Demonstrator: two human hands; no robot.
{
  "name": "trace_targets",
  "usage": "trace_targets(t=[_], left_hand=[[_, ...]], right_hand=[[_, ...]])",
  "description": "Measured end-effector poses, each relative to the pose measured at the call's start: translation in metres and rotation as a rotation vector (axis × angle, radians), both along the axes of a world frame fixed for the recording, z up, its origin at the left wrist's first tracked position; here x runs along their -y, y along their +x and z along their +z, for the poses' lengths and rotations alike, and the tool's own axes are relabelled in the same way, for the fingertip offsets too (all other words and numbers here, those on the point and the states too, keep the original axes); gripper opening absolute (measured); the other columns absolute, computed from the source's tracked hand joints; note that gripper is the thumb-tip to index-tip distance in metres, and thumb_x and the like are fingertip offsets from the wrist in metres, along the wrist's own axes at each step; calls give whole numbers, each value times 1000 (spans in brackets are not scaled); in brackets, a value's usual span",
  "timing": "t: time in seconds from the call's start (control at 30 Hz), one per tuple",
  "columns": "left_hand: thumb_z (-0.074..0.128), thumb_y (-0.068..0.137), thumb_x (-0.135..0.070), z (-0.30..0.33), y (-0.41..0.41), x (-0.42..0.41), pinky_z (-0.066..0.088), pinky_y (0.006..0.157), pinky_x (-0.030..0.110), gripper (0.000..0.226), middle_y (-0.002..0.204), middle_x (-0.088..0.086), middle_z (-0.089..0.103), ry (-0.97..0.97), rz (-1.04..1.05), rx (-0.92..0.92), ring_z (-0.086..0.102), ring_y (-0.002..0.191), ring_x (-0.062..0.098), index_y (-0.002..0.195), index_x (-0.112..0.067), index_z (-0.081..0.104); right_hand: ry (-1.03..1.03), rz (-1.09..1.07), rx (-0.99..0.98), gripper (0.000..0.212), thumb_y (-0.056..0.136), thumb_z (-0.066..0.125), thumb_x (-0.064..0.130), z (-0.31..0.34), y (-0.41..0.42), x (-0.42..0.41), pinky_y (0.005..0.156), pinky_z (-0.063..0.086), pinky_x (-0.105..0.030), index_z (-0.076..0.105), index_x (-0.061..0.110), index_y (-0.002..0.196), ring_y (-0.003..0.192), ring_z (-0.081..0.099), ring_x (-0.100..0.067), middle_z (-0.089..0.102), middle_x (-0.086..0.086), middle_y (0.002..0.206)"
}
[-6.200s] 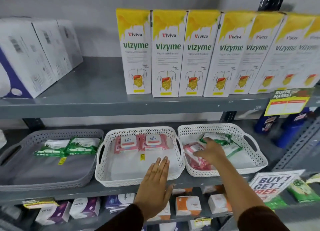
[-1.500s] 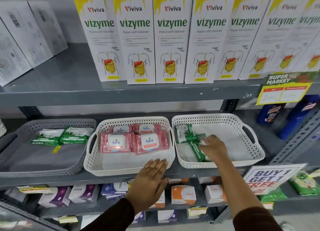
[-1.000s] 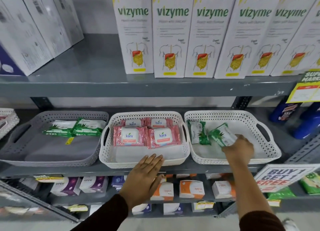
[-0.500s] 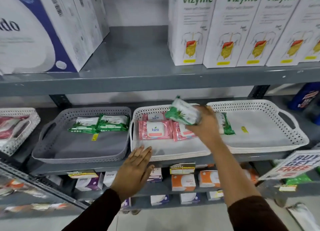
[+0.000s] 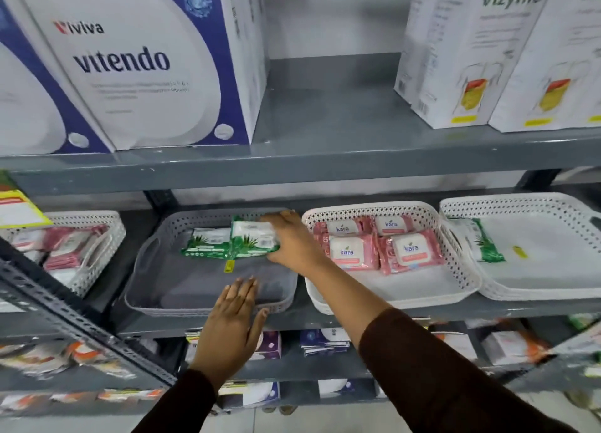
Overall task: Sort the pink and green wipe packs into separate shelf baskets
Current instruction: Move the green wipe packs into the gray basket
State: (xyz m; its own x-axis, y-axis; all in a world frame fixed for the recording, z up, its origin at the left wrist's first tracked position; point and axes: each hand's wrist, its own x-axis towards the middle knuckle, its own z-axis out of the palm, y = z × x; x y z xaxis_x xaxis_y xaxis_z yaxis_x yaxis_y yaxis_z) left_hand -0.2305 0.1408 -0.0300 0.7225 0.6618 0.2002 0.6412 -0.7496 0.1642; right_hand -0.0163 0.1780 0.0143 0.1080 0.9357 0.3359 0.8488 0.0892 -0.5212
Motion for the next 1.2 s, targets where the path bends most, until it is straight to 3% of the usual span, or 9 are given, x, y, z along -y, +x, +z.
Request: trace_targets(t=[0.07, 0.13, 0.2, 0.43, 0.63, 0.73, 0.83, 1.07, 1.2], left_hand=[[23, 99, -46, -1, -6, -4, 20, 115, 41, 65, 149, 13, 42, -9, -10, -2, 35, 140, 29, 143, -2, 41], [24, 100, -46, -2, -9, -6, 20, 115, 40, 64, 150, 12, 41, -16, -32, 9, 34, 140, 27, 144, -3, 40], [24, 100, -45, -3, -10, -7, 19, 116, 40, 63, 150, 12, 41, -17, -44, 14, 33, 141, 27, 144, -3, 40], [22, 100, -45, -1, 7, 1, 19, 117, 42, 63, 151, 13, 38, -12, -56, 51, 27, 143, 28, 146, -4, 36], [25, 101, -43, 0, 63, 31, 14, 118, 37, 62, 154, 12, 32, -41, -169, 86, 23, 144, 27, 149, -5, 30], [27, 101, -44, -2, 98, 48, 10, 119, 33, 61, 155, 8, 27, -39, -236, 103, 18, 145, 25, 150, -7, 29], [27, 102, -44, -4, 136, 67, 15, 118, 41, 62, 158, 9, 25, -29, -296, 69, 14, 147, 24, 152, -7, 24], [27, 101, -45, -4, 201, 113, 22, 116, 49, 62, 154, 13, 35, -10, -331, -22, 24, 145, 29, 149, -6, 32], [25, 99, -47, -3, 220, 132, 17, 116, 46, 65, 154, 13, 33, -11, -308, -10, 23, 144, 31, 147, -5, 34]], right_hand=[[-62, 7, 149, 64, 65, 81, 8, -5, -10, -12, 109, 32, -43, 60, 15, 126, 122, 46, -37, 59, -13, 124], [-157, -21, 390, 53, 71, 76, 5, -11, -18, -17, 119, 9, -57, 59, 15, 121, 129, 43, -35, 59, -11, 125], [-234, -79, 544, 44, 75, 73, 5, -16, -25, -17, 113, -5, -71, 61, 16, 116, 133, 41, -34, 61, -10, 122], [-272, -113, 531, 35, 85, 68, 47, -13, -27, -11, 104, -20, -71, 70, 27, 114, 145, 23, -32, 51, -6, 145], [-9, -242, 313, 26, 87, 63, 36, -11, 24, 29, 111, 16, -62, 72, 25, 109, 133, 40, -26, 59, -3, 134], [94, -395, 272, 17, 85, 65, 31, -9, 72, 61, 107, 27, -59, 76, 25, 96, 125, 50, -23, 66, 1, 124], [101, -589, 242, 16, 82, 65, 30, -6, 127, 98, 103, 32, -58, 75, 25, 94, 117, 54, -23, 69, 0, 115], [-211, -964, 19, 34, 85, 53, 22, -12, 248, 181, 97, 41, -49, 68, 22, 116, 117, 52, -33, 62, -10, 123], [-480, -879, -211, 43, 95, 45, 20, -20, 293, 205, 100, 40, -47, 53, 31, 136, 124, 46, -35, 46, -12, 139]])
